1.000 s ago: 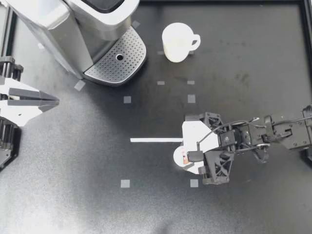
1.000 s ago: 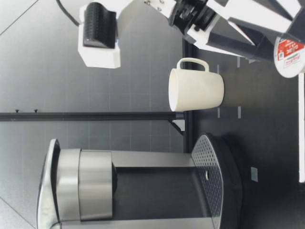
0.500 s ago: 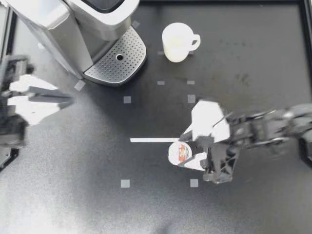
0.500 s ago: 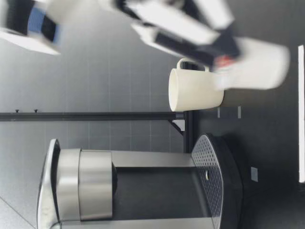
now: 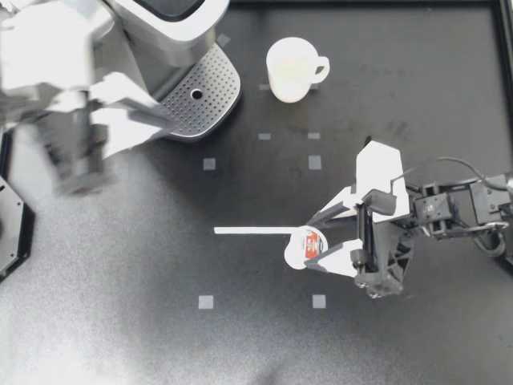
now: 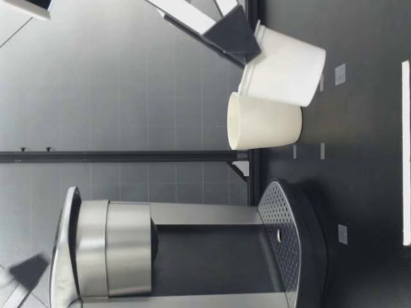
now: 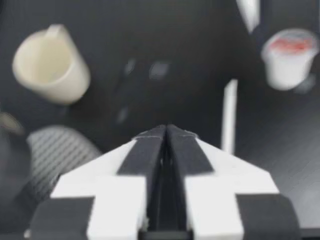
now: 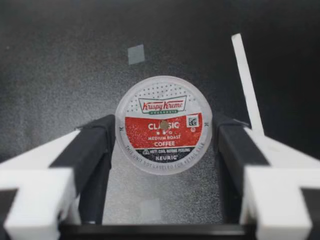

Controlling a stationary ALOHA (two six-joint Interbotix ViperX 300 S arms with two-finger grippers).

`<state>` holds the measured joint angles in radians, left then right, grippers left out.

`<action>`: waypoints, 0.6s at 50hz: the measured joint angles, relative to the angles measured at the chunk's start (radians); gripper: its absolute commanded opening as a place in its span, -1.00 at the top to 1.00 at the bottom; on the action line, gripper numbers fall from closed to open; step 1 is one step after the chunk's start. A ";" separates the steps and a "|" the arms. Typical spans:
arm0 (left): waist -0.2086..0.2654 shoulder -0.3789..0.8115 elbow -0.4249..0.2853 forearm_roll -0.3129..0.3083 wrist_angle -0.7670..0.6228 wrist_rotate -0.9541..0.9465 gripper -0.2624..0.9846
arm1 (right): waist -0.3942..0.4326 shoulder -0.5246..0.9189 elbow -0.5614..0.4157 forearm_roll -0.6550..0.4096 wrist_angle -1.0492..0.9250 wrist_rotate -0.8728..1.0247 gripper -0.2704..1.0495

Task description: Place the coffee capsule inside the capsule container, then place the cup onto the center of the cup tray.

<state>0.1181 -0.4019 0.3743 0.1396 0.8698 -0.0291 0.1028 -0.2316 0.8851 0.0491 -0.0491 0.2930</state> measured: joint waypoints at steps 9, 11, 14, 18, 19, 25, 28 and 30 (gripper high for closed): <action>-0.081 0.150 -0.153 0.296 0.209 -0.123 0.36 | 0.000 0.000 0.012 -0.011 0.002 0.002 -0.15; -0.110 0.170 -0.169 0.380 0.241 -0.164 0.36 | 0.002 0.000 0.017 -0.011 0.002 0.002 -0.15; -0.158 0.195 -0.179 0.523 0.295 -0.242 0.36 | 0.000 0.000 0.023 -0.011 0.002 0.002 -0.15; -0.224 0.227 -0.178 0.723 0.365 -0.347 0.36 | 0.000 -0.005 0.035 -0.012 -0.006 0.000 -0.15; -0.238 0.235 -0.175 0.761 0.377 -0.365 0.36 | 0.000 -0.006 0.038 -0.012 -0.008 -0.002 -0.15; -0.293 0.275 -0.138 0.928 0.442 -0.442 0.36 | -0.003 -0.009 0.048 -0.020 -0.020 -0.002 -0.15; -0.301 0.304 -0.115 0.980 0.479 -0.468 0.36 | -0.005 -0.009 0.054 -0.023 -0.026 -0.002 -0.15; -0.302 0.324 -0.101 1.008 0.503 -0.479 0.36 | -0.006 -0.009 0.057 -0.026 -0.032 0.000 -0.15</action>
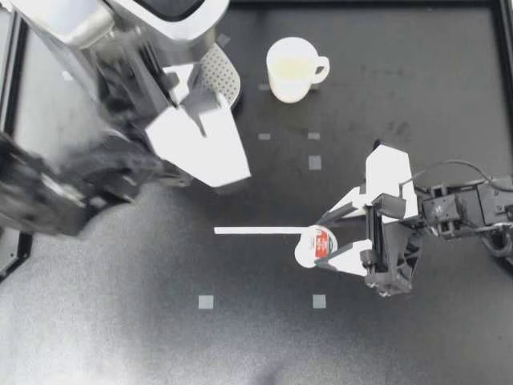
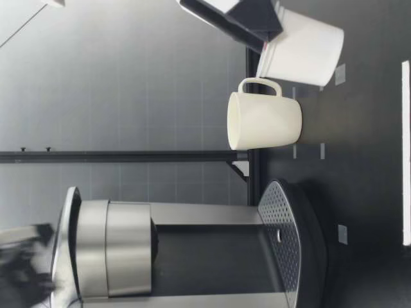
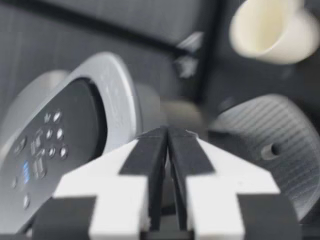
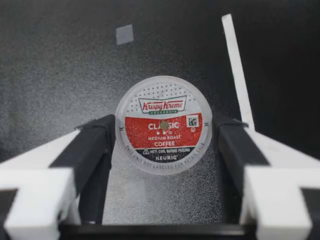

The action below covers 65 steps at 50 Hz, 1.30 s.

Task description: Place the coffee capsule inside the capsule container, then place the cup onto the center of the cup tray.

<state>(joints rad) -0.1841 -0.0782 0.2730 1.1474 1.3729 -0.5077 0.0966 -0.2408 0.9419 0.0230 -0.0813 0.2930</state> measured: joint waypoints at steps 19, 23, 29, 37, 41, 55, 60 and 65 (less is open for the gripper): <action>-0.011 0.117 0.058 0.210 0.155 -0.087 0.36 | -0.003 0.000 0.014 -0.002 -0.037 -0.002 -0.15; -0.012 0.117 0.069 0.222 0.156 -0.098 0.36 | -0.002 0.000 0.014 -0.002 -0.040 0.000 -0.15; -0.012 0.117 0.087 0.233 0.155 -0.110 0.36 | -0.002 0.000 0.014 -0.002 -0.041 -0.002 -0.15; -0.011 0.117 0.109 0.255 0.152 -0.137 0.36 | -0.003 0.000 0.014 -0.003 -0.054 0.000 -0.15; -0.003 0.117 0.118 0.265 0.149 -0.149 0.36 | -0.002 0.000 0.014 -0.003 -0.057 0.000 -0.15; 0.044 0.115 0.140 0.285 0.120 -0.155 0.36 | -0.003 0.000 0.014 -0.003 -0.058 0.000 -0.15; 0.052 0.112 0.144 0.290 0.117 -0.155 0.36 | -0.003 0.000 0.014 -0.003 -0.061 0.000 -0.15; 0.054 0.110 0.147 0.296 0.115 -0.153 0.36 | -0.003 0.000 0.014 -0.003 -0.063 0.000 -0.15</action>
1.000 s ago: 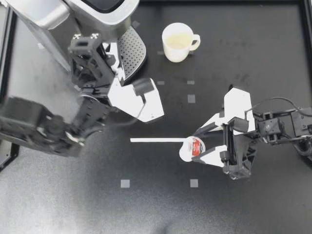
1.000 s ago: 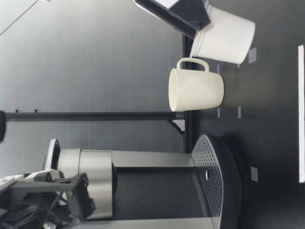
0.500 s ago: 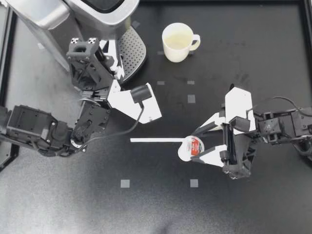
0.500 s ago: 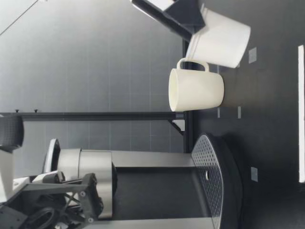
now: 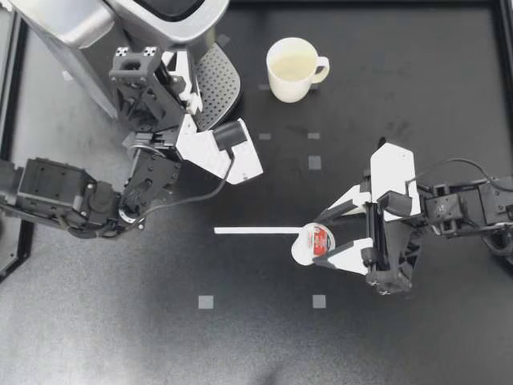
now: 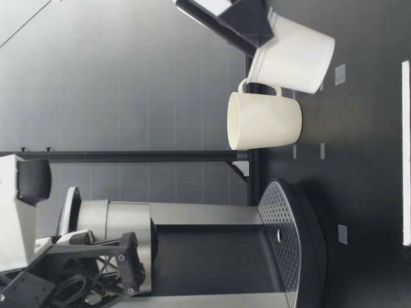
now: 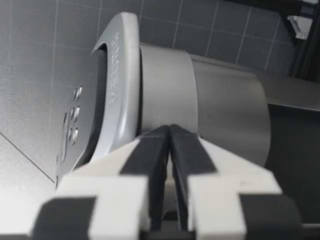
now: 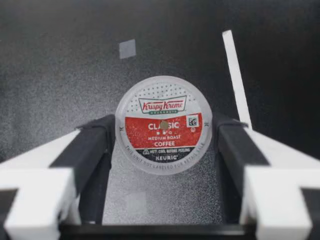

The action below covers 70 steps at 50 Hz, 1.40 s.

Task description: Place the coffee capsule inside the capsule container, then place the cup onto the center of the cup tray.

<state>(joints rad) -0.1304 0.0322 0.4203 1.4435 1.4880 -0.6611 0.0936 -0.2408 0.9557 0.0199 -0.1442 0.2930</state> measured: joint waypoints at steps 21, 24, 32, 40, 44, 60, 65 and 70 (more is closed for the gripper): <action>0.000 -0.014 0.000 0.086 0.038 0.005 0.36 | 0.002 0.000 0.000 0.000 -0.006 0.000 -0.15; 0.002 -0.020 -0.003 0.110 0.054 0.011 0.36 | 0.000 0.000 0.000 0.000 -0.009 0.000 -0.15; 0.017 -0.066 -0.021 0.164 0.077 0.009 0.36 | 0.000 0.000 0.000 0.000 -0.012 0.000 -0.15; 0.017 -0.100 -0.023 0.173 0.071 0.000 0.36 | 0.000 0.000 -0.002 0.000 -0.012 0.000 -0.15; 0.018 -0.124 -0.023 0.173 0.058 -0.015 0.36 | 0.000 0.000 0.000 0.000 -0.017 0.000 -0.15; 0.055 -0.227 0.006 0.147 -0.069 -0.133 0.36 | 0.000 -0.002 0.000 0.002 -0.037 0.003 -0.15; 0.078 -0.264 0.023 0.133 -0.130 -0.175 0.36 | 0.000 -0.002 0.000 0.000 -0.043 0.005 -0.15; 0.100 -0.305 0.040 0.129 -0.179 -0.219 0.36 | 0.000 -0.008 0.000 0.000 -0.060 0.005 -0.15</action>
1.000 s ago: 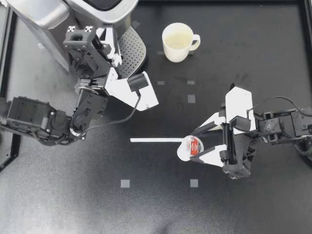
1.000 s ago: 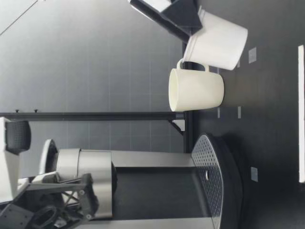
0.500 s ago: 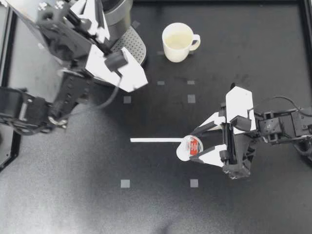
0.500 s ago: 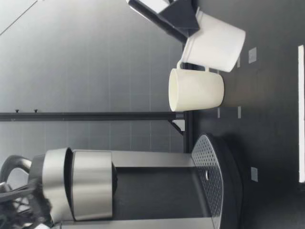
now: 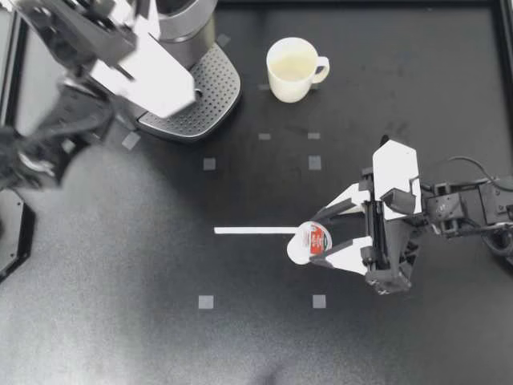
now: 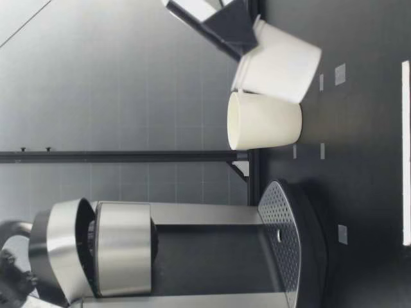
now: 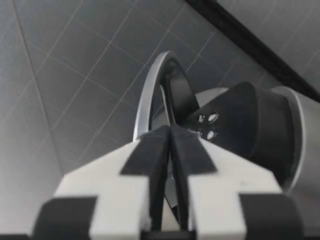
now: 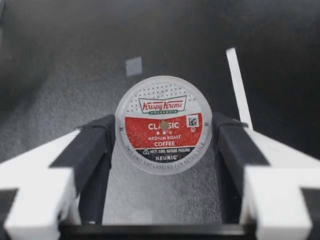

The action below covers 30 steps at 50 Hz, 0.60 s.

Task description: Place the coffee capsule inside the capsule container, then place the cup onto the center of the cup tray.

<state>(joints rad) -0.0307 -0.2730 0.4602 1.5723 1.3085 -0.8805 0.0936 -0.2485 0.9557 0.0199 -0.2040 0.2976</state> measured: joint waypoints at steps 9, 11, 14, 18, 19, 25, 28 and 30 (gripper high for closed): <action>0.052 -0.089 0.046 -0.008 -0.101 -0.077 0.36 | 0.000 -0.017 0.000 0.000 -0.038 -0.003 -0.15; 0.063 -0.106 0.055 -0.009 -0.124 -0.091 0.36 | 0.002 -0.021 0.000 0.000 -0.048 -0.003 -0.15; 0.084 -0.127 0.067 -0.015 -0.160 -0.109 0.36 | 0.000 -0.026 0.000 0.000 -0.055 -0.002 -0.15; 0.118 -0.153 0.091 -0.026 -0.206 -0.133 0.36 | 0.000 -0.032 0.000 0.000 -0.061 -0.002 -0.15; 0.127 -0.160 0.095 -0.028 -0.215 -0.138 0.36 | 0.000 -0.032 0.000 0.000 -0.061 -0.002 -0.15; 0.173 -0.193 0.123 -0.029 -0.264 -0.172 0.36 | 0.000 -0.037 0.000 0.000 -0.074 -0.003 -0.15; 0.196 -0.210 0.133 -0.029 -0.282 -0.183 0.36 | 0.000 -0.038 -0.002 0.000 -0.086 -0.002 -0.15; 0.210 -0.221 0.141 -0.031 -0.291 -0.187 0.36 | 0.000 -0.040 0.000 0.000 -0.094 -0.003 -0.15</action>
<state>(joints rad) 0.1795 -0.4939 0.6013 1.5417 1.0170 -1.0677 0.0936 -0.2884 0.9557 0.0199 -0.2976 0.2945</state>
